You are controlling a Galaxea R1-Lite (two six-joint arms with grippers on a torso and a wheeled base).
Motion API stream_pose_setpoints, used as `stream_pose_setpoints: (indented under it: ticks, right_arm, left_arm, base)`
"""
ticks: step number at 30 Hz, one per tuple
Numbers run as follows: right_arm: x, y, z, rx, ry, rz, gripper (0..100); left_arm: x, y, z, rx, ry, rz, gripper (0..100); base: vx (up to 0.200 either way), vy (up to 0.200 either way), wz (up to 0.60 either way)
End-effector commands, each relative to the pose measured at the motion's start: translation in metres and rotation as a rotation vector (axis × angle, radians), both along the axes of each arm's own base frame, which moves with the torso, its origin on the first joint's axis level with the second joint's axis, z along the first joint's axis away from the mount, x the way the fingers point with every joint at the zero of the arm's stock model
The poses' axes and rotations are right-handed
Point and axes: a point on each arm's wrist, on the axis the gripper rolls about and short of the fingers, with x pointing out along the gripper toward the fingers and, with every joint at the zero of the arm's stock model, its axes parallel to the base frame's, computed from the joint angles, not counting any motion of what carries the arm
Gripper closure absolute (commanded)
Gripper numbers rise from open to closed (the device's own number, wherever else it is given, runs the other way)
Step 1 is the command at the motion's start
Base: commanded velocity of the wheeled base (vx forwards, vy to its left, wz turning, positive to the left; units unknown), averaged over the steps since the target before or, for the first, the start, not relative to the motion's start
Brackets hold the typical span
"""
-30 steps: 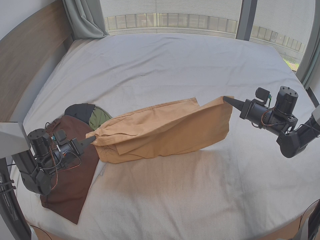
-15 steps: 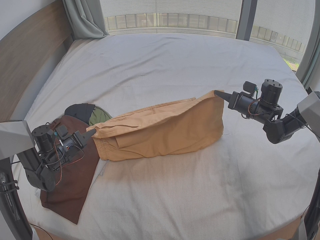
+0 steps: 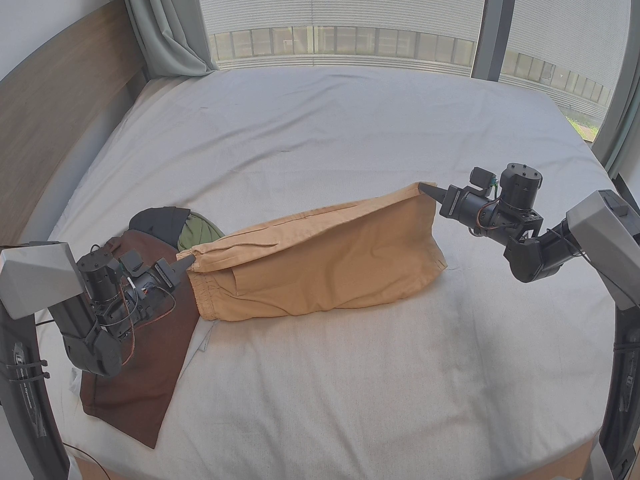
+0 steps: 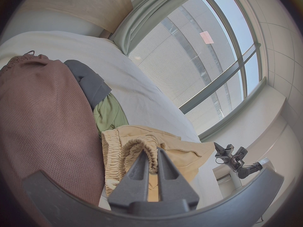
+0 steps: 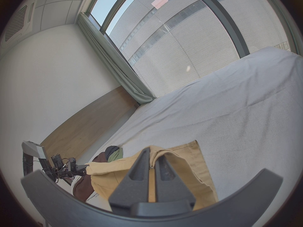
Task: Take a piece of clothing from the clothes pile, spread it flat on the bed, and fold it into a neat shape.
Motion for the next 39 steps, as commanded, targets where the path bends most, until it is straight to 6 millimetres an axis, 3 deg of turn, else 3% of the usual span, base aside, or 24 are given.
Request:
stream_pose_setpoints:
  ticks: [1,17,18,19,20,27,39]
  right_arm:
    - [0.014,-0.001,-0.024,-0.004,0.031,-0.01,100]
    - [0.03,0.005,-0.038,0.007,0.024,-0.009,100]
    - [0.032,0.005,-0.041,0.006,0.022,-0.016,100]
    - [0.032,0.005,-0.041,0.006,0.022,-0.016,100]
    - [0.036,0.006,-0.043,0.009,0.017,-0.022,0]
    - [0.034,0.007,-0.045,0.007,0.029,-0.051,0]
    - [0.008,0.013,-0.034,0.0,0.057,-0.029,0]
  left_arm:
    - [0.006,0.001,-0.01,-0.007,0.018,0.007,100]
    - [0.013,0.003,-0.019,-0.007,0.025,0.015,100]
    - [0.014,0.004,-0.02,-0.007,0.024,0.016,0]
    - [0.014,0.004,-0.02,-0.007,0.024,0.016,0]
    - [0.015,0.004,-0.022,-0.007,0.028,0.018,0]
    - [0.024,0.014,-0.011,-0.042,-0.013,0.072,0]
    - [0.019,0.012,0.003,-0.054,-0.035,0.073,0]
  base:
    - [0.0,0.0,0.0]
    - [0.0,0.0,0.0]
    - [0.0,0.0,0.0]
    - [0.0,0.0,0.0]
    - [0.0,0.0,0.0]
    - [0.0,0.0,0.0]
    - [0.0,0.0,0.0]
